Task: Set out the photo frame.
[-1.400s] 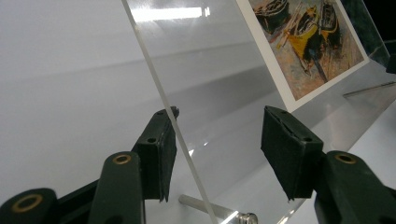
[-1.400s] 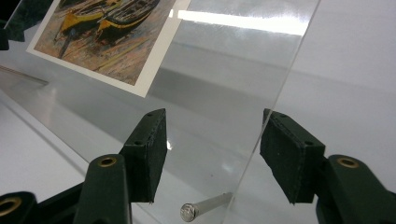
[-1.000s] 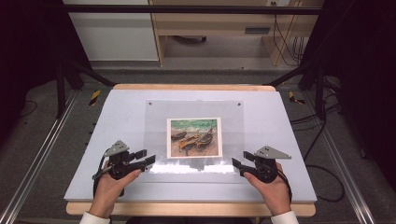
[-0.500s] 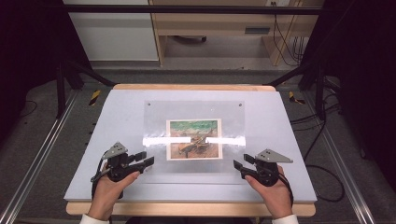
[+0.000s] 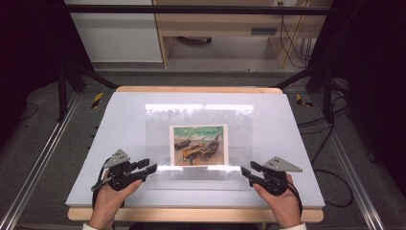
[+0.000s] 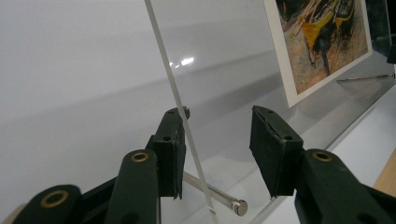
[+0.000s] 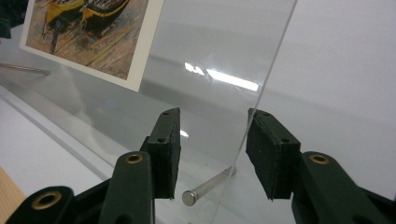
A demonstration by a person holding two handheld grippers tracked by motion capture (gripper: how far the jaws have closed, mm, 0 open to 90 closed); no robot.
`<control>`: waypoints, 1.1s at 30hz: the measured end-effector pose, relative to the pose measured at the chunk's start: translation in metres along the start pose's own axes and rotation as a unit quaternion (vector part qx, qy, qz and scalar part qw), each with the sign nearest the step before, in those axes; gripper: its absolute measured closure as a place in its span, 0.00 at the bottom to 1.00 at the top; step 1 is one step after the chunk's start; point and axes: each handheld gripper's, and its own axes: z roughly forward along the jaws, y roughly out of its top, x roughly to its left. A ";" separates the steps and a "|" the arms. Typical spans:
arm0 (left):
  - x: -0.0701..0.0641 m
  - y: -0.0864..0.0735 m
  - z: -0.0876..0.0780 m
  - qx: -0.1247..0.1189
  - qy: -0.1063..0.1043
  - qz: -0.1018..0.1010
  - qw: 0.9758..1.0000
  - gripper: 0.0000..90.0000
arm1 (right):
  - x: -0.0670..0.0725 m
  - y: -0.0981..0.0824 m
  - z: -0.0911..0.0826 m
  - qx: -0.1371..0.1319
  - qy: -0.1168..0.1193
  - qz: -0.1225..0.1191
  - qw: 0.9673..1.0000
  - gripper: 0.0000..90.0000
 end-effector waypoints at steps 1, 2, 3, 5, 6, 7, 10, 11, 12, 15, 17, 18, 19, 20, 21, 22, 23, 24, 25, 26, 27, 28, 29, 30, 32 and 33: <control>0.000 -0.001 0.000 0.000 0.001 0.001 1.000 0.62 | 0.000 0.000 0.000 0.000 0.001 0.000 1.000 0.62; 0.000 -0.001 0.000 0.000 0.001 0.001 1.000 0.62 | 0.000 0.000 0.000 0.000 0.001 0.000 1.000 0.62; -0.001 -0.001 -0.001 0.000 0.002 0.000 1.000 0.62 | 0.000 0.000 -0.001 0.001 0.001 -0.001 1.000 0.62; 0.000 -0.001 -0.001 0.000 -0.001 -0.001 1.000 0.63 | 0.001 -0.001 -0.001 0.002 0.000 -0.002 1.000 0.63; 0.000 -0.002 -0.002 -0.001 -0.002 -0.004 1.000 0.63 | 0.001 -0.001 -0.001 0.002 0.000 -0.003 1.000 0.63; 0.000 -0.002 -0.002 -0.002 -0.002 -0.004 1.000 0.64 | 0.001 -0.001 -0.002 0.001 -0.001 -0.002 1.000 0.63; 0.000 -0.002 -0.002 0.000 -0.002 -0.002 1.000 0.64 | 0.002 -0.001 -0.002 0.002 -0.002 -0.004 1.000 0.64; -0.001 -0.002 -0.002 0.000 -0.001 -0.001 1.000 0.64 | 0.002 -0.001 -0.002 0.003 -0.003 -0.003 1.000 0.64; -0.001 -0.002 -0.003 0.001 -0.001 0.001 1.000 0.64 | 0.002 -0.002 -0.003 0.003 -0.003 -0.004 1.000 0.64; -0.002 -0.003 -0.003 0.001 0.001 0.003 1.000 0.64 | 0.002 -0.003 -0.004 0.003 -0.002 -0.006 1.000 0.65; -0.003 -0.003 -0.004 0.003 0.003 0.006 1.000 0.65 | 0.003 -0.003 -0.004 0.002 -0.005 -0.007 1.000 0.66; -0.003 -0.003 -0.004 0.003 0.003 0.006 1.000 0.65 | 0.004 -0.004 -0.005 0.003 -0.006 -0.009 1.000 0.66; -0.004 -0.004 -0.005 0.003 0.004 0.007 1.000 0.65 | 0.004 -0.004 -0.005 0.003 -0.006 -0.009 1.000 0.66; -0.004 -0.004 -0.005 0.003 0.005 0.008 1.000 0.65 | 0.004 -0.004 -0.005 0.004 -0.006 -0.010 1.000 0.66; -0.004 -0.005 -0.005 0.004 0.006 0.009 1.000 0.66 | 0.004 -0.005 -0.006 0.004 -0.007 -0.011 1.000 0.67; -0.005 -0.005 -0.006 0.005 0.005 0.010 1.000 0.66 | 0.005 -0.005 -0.006 0.004 -0.008 -0.012 1.000 0.67; -0.005 -0.005 -0.006 0.005 0.005 0.010 1.000 0.66 | 0.005 -0.005 -0.007 0.005 -0.009 -0.011 1.000 0.67; -0.005 -0.005 -0.006 0.005 0.005 0.010 1.000 0.66 | 0.005 -0.005 -0.007 0.005 -0.009 -0.011 1.000 0.67; -0.005 -0.005 -0.006 0.006 0.006 0.012 1.000 0.66 | 0.005 -0.006 -0.007 0.005 -0.008 -0.013 1.000 0.68; -0.005 -0.005 -0.007 0.007 0.006 0.012 1.000 0.67 | 0.005 -0.006 -0.008 0.006 -0.009 -0.012 1.000 0.68; -0.005 -0.006 -0.007 0.007 0.006 0.013 1.000 0.67 | 0.005 -0.006 -0.008 0.005 -0.009 -0.013 1.000 0.69; -0.005 -0.006 -0.007 0.007 0.006 0.013 1.000 0.67 | 0.005 -0.006 -0.008 0.005 -0.009 -0.013 1.000 0.69; -0.006 -0.006 -0.008 0.007 0.006 0.014 1.000 0.67 | 0.006 -0.007 -0.008 0.005 -0.009 -0.014 1.000 0.69; -0.006 -0.006 -0.008 0.008 0.007 0.014 1.000 0.67 | 0.006 -0.007 -0.009 0.006 -0.009 -0.015 1.000 0.69; -0.007 -0.007 -0.008 0.009 0.008 0.017 1.000 0.68 | 0.006 -0.008 -0.009 0.005 -0.010 -0.016 1.000 0.70; -0.007 -0.007 -0.008 0.009 0.008 0.017 1.000 0.68 | 0.006 -0.008 -0.009 0.006 -0.010 -0.017 1.000 0.70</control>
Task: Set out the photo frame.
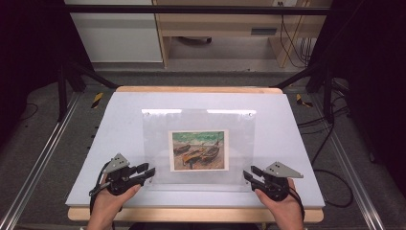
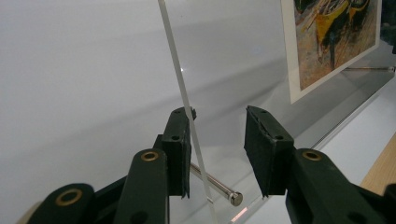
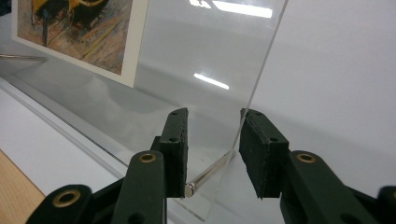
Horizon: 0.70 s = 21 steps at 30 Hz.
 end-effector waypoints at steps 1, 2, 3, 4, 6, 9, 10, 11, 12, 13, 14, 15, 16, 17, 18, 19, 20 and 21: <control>0.000 0.000 0.000 0.000 0.000 0.001 1.000 0.68 | 0.000 0.000 0.000 0.000 -0.001 0.001 1.000 0.70; 0.000 0.000 0.000 -0.001 0.001 0.002 1.000 0.68 | 0.000 0.000 0.000 0.000 0.000 0.000 1.000 0.70; 0.000 0.000 0.000 -0.001 0.001 0.002 1.000 0.68 | 0.000 -0.001 -0.001 0.001 0.001 0.000 1.000 0.71; -0.002 -0.001 -0.001 0.005 -0.008 -0.011 1.000 0.69 | 0.001 -0.001 -0.001 0.001 -0.001 -0.001 1.000 0.71; -0.003 -0.001 -0.001 0.006 -0.008 -0.010 1.000 0.69 | 0.001 -0.001 -0.001 0.003 -0.001 -0.003 1.000 0.71; -0.003 -0.002 -0.002 0.008 -0.007 -0.007 1.000 0.69 | 0.002 -0.002 -0.002 0.004 0.000 -0.006 1.000 0.72; -0.003 -0.002 -0.002 0.009 -0.008 -0.007 1.000 0.69 | 0.002 -0.002 -0.002 0.005 0.000 -0.006 1.000 0.72; -0.003 -0.002 -0.002 0.009 -0.008 -0.007 1.000 0.70 | 0.002 -0.002 -0.002 0.005 0.000 -0.006 1.000 0.72; -0.004 -0.002 -0.002 0.009 -0.008 -0.007 1.000 0.70 | 0.002 -0.003 -0.002 0.006 -0.001 -0.007 1.000 0.72; -0.004 -0.002 -0.002 0.009 -0.008 -0.007 1.000 0.70 | 0.002 -0.003 -0.002 0.006 -0.001 -0.007 1.000 0.72; -0.004 -0.003 -0.002 0.009 -0.008 -0.007 1.000 0.70 | 0.002 -0.003 -0.002 0.006 0.001 -0.008 1.000 0.72; -0.004 -0.003 -0.003 0.010 -0.008 -0.006 1.000 0.70 | 0.002 -0.003 -0.002 0.006 0.001 -0.009 1.000 0.72; -0.004 -0.003 -0.003 0.011 -0.008 -0.005 1.000 0.70 | 0.003 -0.004 -0.003 0.006 -0.001 -0.007 1.000 0.72; -0.004 -0.003 -0.003 0.011 -0.008 -0.005 1.000 0.70 | 0.003 -0.004 -0.003 0.006 -0.001 -0.007 1.000 0.72; -0.004 -0.003 -0.003 0.011 -0.008 -0.005 1.000 0.70 | 0.003 -0.004 -0.003 0.007 -0.001 -0.007 1.000 0.72; -0.004 -0.003 -0.003 0.011 -0.008 -0.004 1.000 0.70 | 0.003 -0.004 -0.003 0.008 -0.002 -0.009 1.000 0.73; -0.004 -0.004 -0.003 0.010 -0.008 -0.004 1.000 0.71 | 0.003 -0.004 -0.003 0.008 -0.002 -0.009 1.000 0.73; -0.004 -0.004 -0.003 0.011 -0.009 -0.003 1.000 0.71 | 0.004 -0.005 -0.003 0.008 -0.002 -0.009 1.000 0.73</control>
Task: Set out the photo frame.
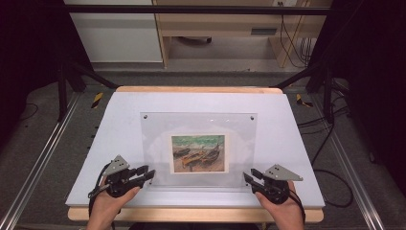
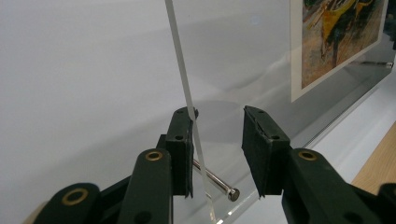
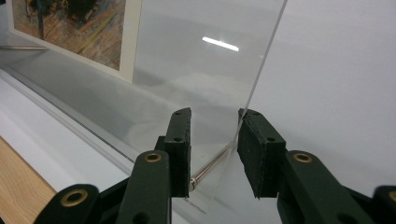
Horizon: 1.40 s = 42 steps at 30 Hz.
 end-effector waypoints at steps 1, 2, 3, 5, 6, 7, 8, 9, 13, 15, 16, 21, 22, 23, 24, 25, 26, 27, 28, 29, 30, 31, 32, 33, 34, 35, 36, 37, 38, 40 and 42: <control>0.000 0.000 0.000 0.000 0.000 0.000 1.000 0.71 | 0.000 0.000 0.000 -0.001 0.000 -0.002 1.000 0.73; 0.000 0.000 0.000 0.000 0.000 0.000 1.000 0.71 | 0.000 0.000 0.000 0.000 -0.001 -0.004 1.000 0.73; 0.000 0.000 0.000 0.001 -0.001 0.002 1.000 0.71 | 0.000 0.000 0.000 0.000 -0.002 -0.005 1.000 0.73; 0.000 0.000 0.000 0.001 -0.002 0.001 1.000 0.71 | 0.001 -0.001 0.000 0.001 -0.001 -0.002 1.000 0.73; 0.000 0.000 0.000 0.001 -0.002 0.001 1.000 0.71 | 0.001 -0.001 0.000 0.001 -0.001 -0.002 1.000 0.73; 0.000 0.000 0.000 0.001 -0.003 0.000 1.000 0.71 | 0.001 -0.001 0.000 0.001 -0.003 -0.002 1.000 0.73; 0.000 0.000 0.000 0.001 -0.003 0.000 1.000 0.71 | 0.001 -0.001 0.000 0.001 -0.003 -0.004 1.000 0.73; 0.000 -0.001 -0.001 0.003 -0.003 0.001 1.000 0.71 | 0.001 -0.001 -0.001 0.002 -0.002 -0.005 1.000 0.73; 0.000 -0.002 -0.001 0.002 -0.002 0.004 1.000 0.72 | 0.001 -0.002 -0.001 0.003 -0.002 -0.006 1.000 0.74; -0.001 -0.002 -0.002 0.003 -0.002 0.005 1.000 0.72 | 0.001 -0.003 -0.001 0.002 -0.002 -0.008 1.000 0.75; -0.001 -0.003 -0.002 0.004 -0.002 0.005 1.000 0.72 | 0.001 -0.003 -0.001 0.002 -0.002 -0.008 1.000 0.75; -0.001 -0.003 -0.002 0.006 -0.004 0.008 1.000 0.72 | 0.002 -0.004 -0.002 0.005 0.000 -0.007 1.000 0.76; -0.002 -0.003 -0.002 0.007 -0.004 0.009 1.000 0.72 | 0.002 -0.005 -0.002 0.005 0.000 -0.007 1.000 0.76; -0.002 -0.003 -0.003 0.008 -0.002 0.010 1.000 0.72 | 0.002 -0.005 -0.003 0.005 0.000 -0.008 1.000 0.76; -0.002 -0.003 -0.003 0.009 -0.002 0.011 1.000 0.72 | 0.002 -0.005 -0.002 0.005 -0.001 -0.010 1.000 0.76; -0.003 -0.004 -0.003 0.009 -0.002 0.011 1.000 0.72 | 0.002 -0.005 -0.003 0.005 -0.001 -0.012 1.000 0.76; -0.003 -0.004 -0.003 0.009 -0.002 0.011 1.000 0.72 | 0.002 -0.005 -0.003 0.005 -0.001 -0.012 1.000 0.76; -0.003 -0.004 -0.003 0.011 -0.002 0.012 1.000 0.72 | 0.002 -0.006 -0.003 0.007 -0.001 -0.012 1.000 0.76; -0.004 -0.005 -0.004 0.011 -0.001 0.012 1.000 0.72 | 0.003 -0.006 -0.004 0.008 -0.001 -0.010 1.000 0.76; -0.004 -0.005 -0.004 0.011 -0.001 0.012 1.000 0.72 | 0.003 -0.006 -0.004 0.009 -0.002 -0.009 1.000 0.76; -0.004 -0.005 -0.004 0.011 -0.001 0.012 1.000 0.72 | 0.003 -0.006 -0.004 0.009 -0.002 -0.009 1.000 0.76; -0.005 -0.006 -0.004 0.014 0.000 0.016 1.000 0.72 | 0.004 -0.007 -0.004 0.011 -0.001 -0.012 1.000 0.76; -0.005 -0.006 -0.004 0.015 -0.001 0.015 1.000 0.72 | 0.004 -0.007 -0.004 0.011 -0.002 -0.015 1.000 0.76; -0.005 -0.006 -0.005 0.015 -0.001 0.016 1.000 0.72 | 0.005 -0.008 -0.005 0.011 -0.003 -0.011 1.000 0.76; -0.005 -0.006 -0.005 0.015 -0.001 0.016 1.000 0.72 | 0.005 -0.008 -0.005 0.011 -0.003 -0.011 1.000 0.76; -0.005 -0.006 -0.005 0.017 -0.001 0.016 1.000 0.72 | 0.005 -0.008 -0.005 0.012 -0.002 -0.011 1.000 0.76; -0.005 -0.006 -0.005 0.017 -0.001 0.016 1.000 0.72 | 0.005 -0.008 -0.005 0.012 -0.003 -0.013 1.000 0.76; -0.005 -0.006 -0.005 0.017 -0.001 0.016 1.000 0.72 | 0.005 -0.008 -0.005 0.012 -0.004 -0.013 1.000 0.76; -0.005 -0.006 -0.005 0.017 -0.001 0.016 1.000 0.72 | 0.005 -0.008 -0.005 0.012 -0.004 -0.013 1.000 0.76; -0.006 -0.007 -0.005 0.015 0.001 0.017 1.000 0.72 | 0.006 -0.008 -0.005 0.013 -0.005 -0.015 1.000 0.76; -0.007 -0.007 -0.005 0.018 0.002 0.019 1.000 0.72 | 0.006 -0.009 -0.006 0.012 -0.006 -0.016 1.000 0.76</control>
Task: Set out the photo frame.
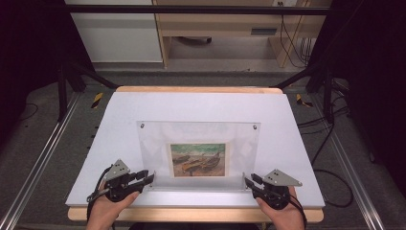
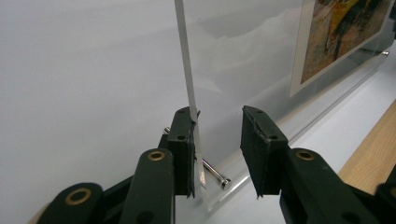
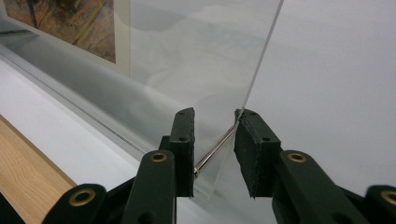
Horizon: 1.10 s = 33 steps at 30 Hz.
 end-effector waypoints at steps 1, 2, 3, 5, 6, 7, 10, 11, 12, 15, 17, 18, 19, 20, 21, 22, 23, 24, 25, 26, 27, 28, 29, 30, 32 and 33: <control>0.000 0.000 0.000 0.001 0.000 0.000 1.000 0.72 | 0.000 0.000 0.000 0.000 0.000 0.000 1.000 0.76; 0.000 0.000 0.000 0.001 0.000 0.000 1.000 0.72 | 0.001 0.000 0.000 0.001 0.000 0.002 1.000 0.76; -0.001 0.000 0.000 0.001 0.000 0.000 1.000 0.72 | 0.001 0.000 -0.001 0.002 0.000 0.000 1.000 0.76; -0.001 -0.001 0.000 0.001 0.000 0.000 1.000 0.72 | 0.001 -0.001 -0.001 0.003 -0.002 -0.003 1.000 0.76; -0.001 -0.001 0.000 0.002 0.000 0.001 1.000 0.72 | 0.001 -0.001 -0.001 0.004 -0.002 0.000 1.000 0.76; -0.001 -0.001 0.000 0.002 0.001 0.001 1.000 0.72 | 0.001 -0.001 -0.001 0.004 -0.002 -0.001 1.000 0.76; -0.002 -0.001 -0.001 0.004 0.001 0.001 1.000 0.72 | 0.002 -0.001 -0.001 0.004 -0.002 -0.004 1.000 0.76; -0.003 -0.001 -0.001 0.005 0.003 0.005 1.000 0.72 | 0.002 -0.002 -0.001 0.005 -0.002 -0.004 1.000 0.76; -0.003 -0.001 -0.001 0.005 0.003 0.005 1.000 0.72 | 0.002 -0.002 -0.001 0.005 -0.002 -0.004 1.000 0.76; -0.005 -0.002 -0.001 0.009 0.008 0.011 1.000 0.71 | 0.004 -0.003 -0.002 0.008 -0.006 -0.008 1.000 0.76; -0.005 -0.002 -0.001 0.010 0.008 0.012 1.000 0.71 | 0.005 -0.003 -0.002 0.010 -0.005 -0.007 1.000 0.76; -0.005 -0.003 -0.001 0.012 0.008 0.012 1.000 0.71 | 0.006 -0.003 -0.003 0.011 -0.006 -0.006 1.000 0.76; -0.006 -0.003 -0.001 0.012 0.007 0.011 1.000 0.71 | 0.005 -0.004 -0.002 0.011 -0.009 -0.011 1.000 0.76; -0.006 -0.003 -0.001 0.012 0.007 0.011 1.000 0.71 | 0.006 -0.004 -0.003 0.011 -0.009 -0.009 1.000 0.76; -0.006 -0.003 -0.001 0.014 0.009 0.012 1.000 0.71 | 0.006 -0.004 -0.003 0.012 -0.010 -0.011 1.000 0.76; -0.006 -0.003 -0.001 0.014 0.009 0.012 1.000 0.71 | 0.006 -0.004 -0.003 0.012 -0.010 -0.011 1.000 0.76; -0.007 -0.003 -0.001 0.017 0.008 0.014 1.000 0.71 | 0.007 -0.004 -0.003 0.014 -0.010 -0.012 1.000 0.76; -0.007 -0.003 -0.001 0.017 0.008 0.014 1.000 0.71 | 0.007 -0.004 -0.003 0.014 -0.010 -0.012 1.000 0.76; -0.007 -0.004 -0.002 0.018 0.009 0.016 1.000 0.71 | 0.006 -0.005 -0.003 0.015 -0.008 -0.010 1.000 0.76; -0.007 -0.004 -0.002 0.018 0.009 0.016 1.000 0.71 | 0.006 -0.005 -0.003 0.015 -0.008 -0.010 1.000 0.76; -0.008 -0.004 -0.002 0.019 0.010 0.016 1.000 0.71 | 0.007 -0.005 -0.004 0.017 -0.008 -0.010 1.000 0.75; -0.008 -0.004 -0.002 0.019 0.011 0.017 1.000 0.71 | 0.008 -0.005 -0.004 0.018 -0.008 -0.009 1.000 0.75; -0.008 -0.004 -0.002 0.019 0.012 0.018 1.000 0.71 | 0.007 -0.005 -0.004 0.017 -0.008 -0.012 1.000 0.75; -0.008 -0.004 -0.002 0.019 0.012 0.018 1.000 0.71 | 0.007 -0.005 -0.004 0.017 -0.008 -0.012 1.000 0.75; -0.008 -0.004 -0.002 0.017 0.012 0.017 1.000 0.70 | 0.007 -0.005 -0.004 0.016 -0.007 -0.013 1.000 0.74; -0.009 -0.003 -0.002 0.011 0.012 0.017 1.000 0.69 | 0.007 -0.005 -0.004 0.016 -0.006 -0.011 1.000 0.73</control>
